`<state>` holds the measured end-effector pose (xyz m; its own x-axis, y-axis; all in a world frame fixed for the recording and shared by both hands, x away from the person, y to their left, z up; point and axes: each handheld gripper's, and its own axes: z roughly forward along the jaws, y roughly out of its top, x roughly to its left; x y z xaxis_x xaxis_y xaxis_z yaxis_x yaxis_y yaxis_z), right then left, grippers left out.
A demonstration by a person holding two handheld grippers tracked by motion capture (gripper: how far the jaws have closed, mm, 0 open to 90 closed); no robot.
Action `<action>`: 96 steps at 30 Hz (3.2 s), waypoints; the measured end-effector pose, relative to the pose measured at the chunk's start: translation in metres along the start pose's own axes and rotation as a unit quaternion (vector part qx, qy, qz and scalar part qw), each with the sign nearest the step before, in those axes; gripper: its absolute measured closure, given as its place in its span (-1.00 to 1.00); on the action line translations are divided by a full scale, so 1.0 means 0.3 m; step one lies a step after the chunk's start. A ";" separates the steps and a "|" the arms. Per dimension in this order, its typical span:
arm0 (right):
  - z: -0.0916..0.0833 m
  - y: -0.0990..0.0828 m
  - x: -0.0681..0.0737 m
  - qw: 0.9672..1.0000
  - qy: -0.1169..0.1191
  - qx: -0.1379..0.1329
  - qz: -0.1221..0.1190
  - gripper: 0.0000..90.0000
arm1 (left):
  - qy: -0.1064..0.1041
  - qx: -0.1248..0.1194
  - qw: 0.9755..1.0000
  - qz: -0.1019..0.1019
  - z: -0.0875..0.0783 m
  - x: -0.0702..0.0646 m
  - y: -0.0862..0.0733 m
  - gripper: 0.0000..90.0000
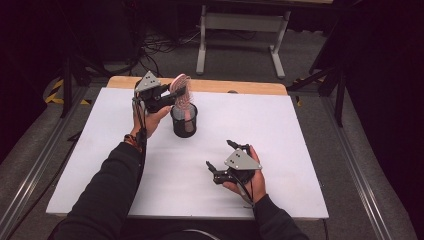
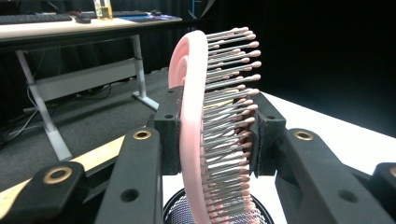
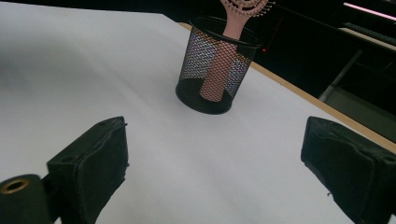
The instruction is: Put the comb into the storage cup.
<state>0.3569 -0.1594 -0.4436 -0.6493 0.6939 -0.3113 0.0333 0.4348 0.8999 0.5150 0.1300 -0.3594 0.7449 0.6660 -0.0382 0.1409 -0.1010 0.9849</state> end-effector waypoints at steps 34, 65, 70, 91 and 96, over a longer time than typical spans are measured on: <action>0.016 0.001 0.023 1.000 0.003 0.005 -0.008 -0.80 | 0.048 -0.016 0.994 -0.095 -0.038 0.141 -0.105 0.30; 0.010 0.003 0.016 1.000 -0.003 0.002 -0.007 -0.80 | 0.067 0.000 0.996 -0.064 -0.063 0.133 -0.103 -0.09; 0.008 0.004 0.016 1.000 -0.004 0.001 -0.007 -0.80 | 0.076 -0.003 0.995 -0.067 -0.068 0.134 -0.097 -0.35; -0.002 0.009 0.015 1.000 -0.011 -0.007 -0.010 -0.79 | 0.059 -0.001 0.997 -0.044 -0.101 0.138 -0.084 -0.92; -0.003 0.009 0.012 1.000 -0.013 -0.008 -0.009 -0.79 | 0.058 0.005 0.998 -0.035 -0.104 0.137 -0.089 -0.93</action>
<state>0.3539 -0.1563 -0.4419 -0.6295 0.7007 -0.3359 0.0089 0.4388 0.8986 0.5214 0.1832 -0.3820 0.6530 0.7524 -0.0864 0.1966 -0.0582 0.9787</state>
